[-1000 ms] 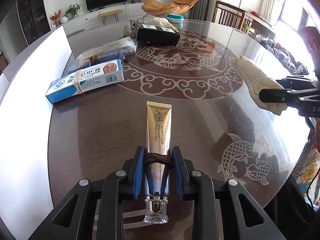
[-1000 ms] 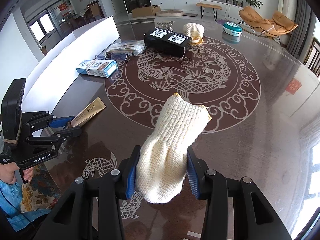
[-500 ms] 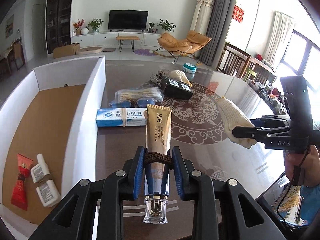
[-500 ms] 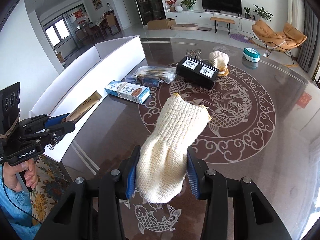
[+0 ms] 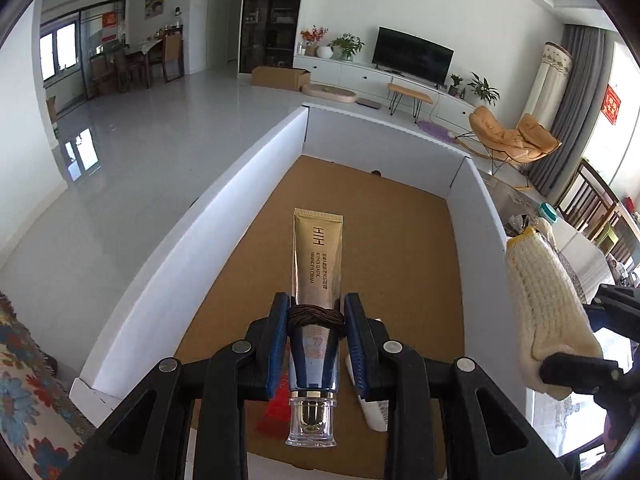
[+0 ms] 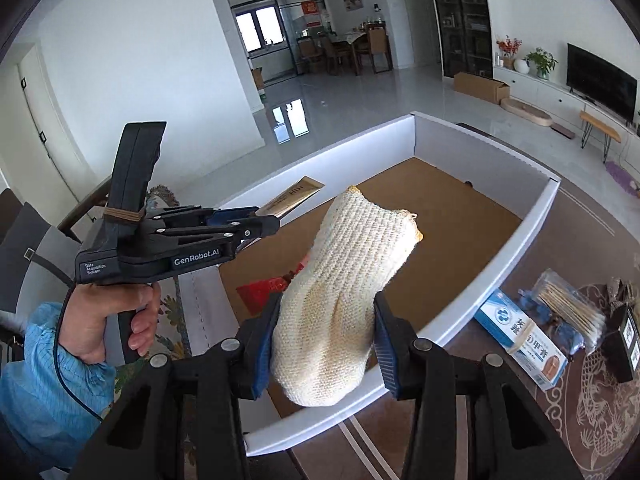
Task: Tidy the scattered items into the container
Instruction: 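Open both tools to drop the tube and sock into the container, then move both open tools back over the table toward the remaining items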
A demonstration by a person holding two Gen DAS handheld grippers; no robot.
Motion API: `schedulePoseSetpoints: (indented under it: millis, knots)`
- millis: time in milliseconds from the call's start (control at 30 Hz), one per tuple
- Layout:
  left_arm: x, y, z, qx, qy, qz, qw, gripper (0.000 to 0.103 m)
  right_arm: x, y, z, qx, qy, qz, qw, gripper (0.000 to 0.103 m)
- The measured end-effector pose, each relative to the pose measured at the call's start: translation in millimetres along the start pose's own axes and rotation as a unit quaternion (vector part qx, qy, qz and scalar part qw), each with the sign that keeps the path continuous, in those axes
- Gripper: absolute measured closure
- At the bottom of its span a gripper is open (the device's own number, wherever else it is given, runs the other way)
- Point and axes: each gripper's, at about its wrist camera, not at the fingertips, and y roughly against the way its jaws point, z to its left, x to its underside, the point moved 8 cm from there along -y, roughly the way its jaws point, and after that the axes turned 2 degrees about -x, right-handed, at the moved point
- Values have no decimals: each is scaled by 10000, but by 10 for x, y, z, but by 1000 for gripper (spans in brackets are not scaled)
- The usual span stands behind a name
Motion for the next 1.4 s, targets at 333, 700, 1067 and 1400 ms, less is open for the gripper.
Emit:
schedulePoseSetpoints:
  millis: [333, 700, 1067, 1400]
  knots:
    - [172, -329, 162, -153, -18, 411, 9990, 74, 33, -771, 20, 754, 404, 441, 9954, 53]
    - [106, -114, 85, -471, 90, -55, 9988, 8, 168, -31, -245, 1006, -117, -850, 9912, 0]
    - [123, 621, -844, -22, -319, -929, 9952, 8, 1606, 1215, -1856, 2947, -1287, -939, 9422, 0]
    - [555, 920, -2458, 1064, -1312, -768, 9826, 4, 3135, 1988, -3089, 3792, -2528, -129, 8900, 0]
